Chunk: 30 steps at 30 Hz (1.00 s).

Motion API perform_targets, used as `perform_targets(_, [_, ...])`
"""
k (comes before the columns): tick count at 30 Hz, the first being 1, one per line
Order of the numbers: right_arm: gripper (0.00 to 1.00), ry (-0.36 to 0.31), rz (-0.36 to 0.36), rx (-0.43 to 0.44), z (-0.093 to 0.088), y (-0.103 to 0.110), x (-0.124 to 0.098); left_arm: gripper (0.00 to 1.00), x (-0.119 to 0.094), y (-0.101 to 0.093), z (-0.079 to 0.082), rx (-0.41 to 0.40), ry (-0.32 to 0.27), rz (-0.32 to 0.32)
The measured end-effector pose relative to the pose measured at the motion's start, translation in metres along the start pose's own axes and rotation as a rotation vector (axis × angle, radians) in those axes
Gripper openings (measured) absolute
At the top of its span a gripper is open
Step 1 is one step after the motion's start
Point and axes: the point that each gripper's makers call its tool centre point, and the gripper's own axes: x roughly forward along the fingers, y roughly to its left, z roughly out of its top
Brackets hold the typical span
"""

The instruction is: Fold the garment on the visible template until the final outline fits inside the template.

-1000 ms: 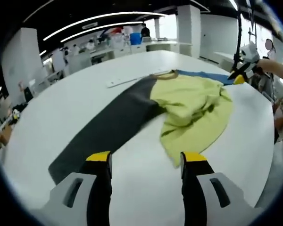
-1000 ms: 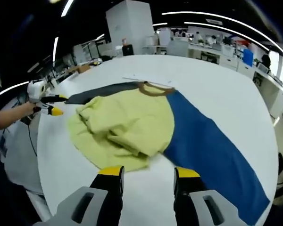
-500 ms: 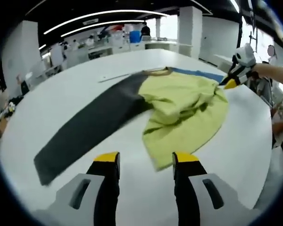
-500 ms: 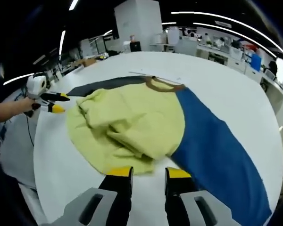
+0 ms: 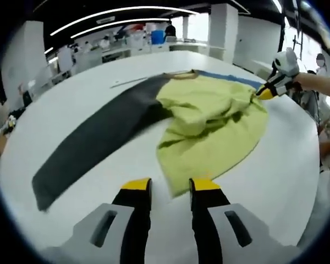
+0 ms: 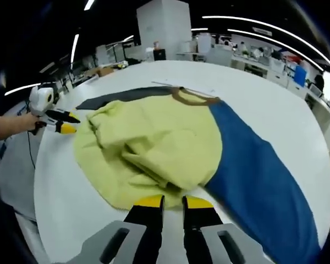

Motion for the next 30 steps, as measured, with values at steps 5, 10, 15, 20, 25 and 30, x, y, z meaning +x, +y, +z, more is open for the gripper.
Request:
perform_targets(5, [0.04, 0.001, -0.013, 0.018, -0.001, -0.001, 0.002, 0.17, 0.002, -0.003, 0.002, -0.058, -0.003, -0.005])
perform_targets(10, [0.0, 0.001, -0.033, 0.034, -0.003, -0.004, 0.004, 0.12, 0.002, -0.006, 0.001, -0.094, -0.002, 0.004])
perform_targets(15, [0.0, 0.003, -0.039, 0.053, -0.003, -0.004, 0.003, 0.03, 0.002, -0.001, 0.001, -0.176, 0.013, 0.031])
perform_targets(20, [0.0, 0.019, -0.048, 0.051, -0.005, -0.001, -0.003, 0.01, 0.001, -0.003, 0.0, -0.185, 0.022, 0.029])
perform_targets(25, [0.0, 0.044, -0.053, 0.075, -0.014, 0.001, -0.015, 0.0, -0.003, -0.006, 0.0, -0.182, 0.029, 0.019])
perform_targets(30, [0.0, 0.045, -0.056, 0.061, -0.021, 0.007, -0.028, 0.0, -0.011, -0.009, 0.011, -0.294, -0.038, -0.015])
